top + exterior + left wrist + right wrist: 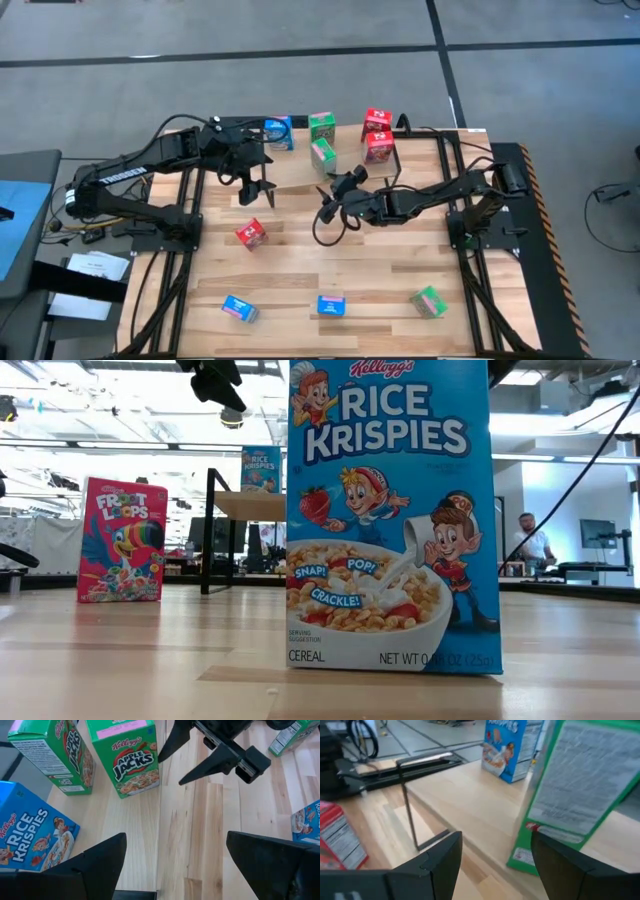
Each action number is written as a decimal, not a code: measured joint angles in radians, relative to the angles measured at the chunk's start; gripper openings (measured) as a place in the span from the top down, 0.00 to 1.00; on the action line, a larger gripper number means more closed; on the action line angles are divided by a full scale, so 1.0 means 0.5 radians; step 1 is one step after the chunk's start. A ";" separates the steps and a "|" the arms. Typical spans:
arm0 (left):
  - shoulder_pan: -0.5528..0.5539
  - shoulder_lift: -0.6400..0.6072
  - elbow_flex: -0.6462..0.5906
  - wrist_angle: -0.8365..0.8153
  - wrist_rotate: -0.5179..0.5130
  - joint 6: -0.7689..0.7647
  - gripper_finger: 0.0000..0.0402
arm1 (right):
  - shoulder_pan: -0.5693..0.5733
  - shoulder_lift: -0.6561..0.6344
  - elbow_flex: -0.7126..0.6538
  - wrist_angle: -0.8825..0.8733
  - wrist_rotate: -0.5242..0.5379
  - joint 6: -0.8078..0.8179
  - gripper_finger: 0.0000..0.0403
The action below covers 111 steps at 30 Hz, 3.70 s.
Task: Stack cereal on shelf
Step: Put the top green cereal box on the shelf aligned with the green cereal box, then adjust the shelf
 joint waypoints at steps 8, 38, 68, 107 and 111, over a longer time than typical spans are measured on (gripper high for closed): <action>0.000 0.000 0.000 0.000 0.000 0.002 0.17 | 0.010 -0.006 0.000 -0.006 0.061 0.000 0.35; 0.000 0.001 0.000 0.003 -0.002 0.077 0.17 | -0.133 -0.006 0.000 0.103 -0.291 -0.002 0.35; 0.000 0.001 0.000 0.003 -0.002 0.079 0.17 | -0.224 -0.006 0.000 0.033 0.051 0.036 0.35; -0.342 -0.008 -0.610 0.426 -0.143 -0.269 0.17 | -0.226 -0.337 1.001 -1.868 0.270 -0.272 0.35; -0.342 0.014 -0.619 0.445 -0.143 -0.265 0.17 | -0.267 -0.527 0.999 -1.836 0.268 -0.264 0.35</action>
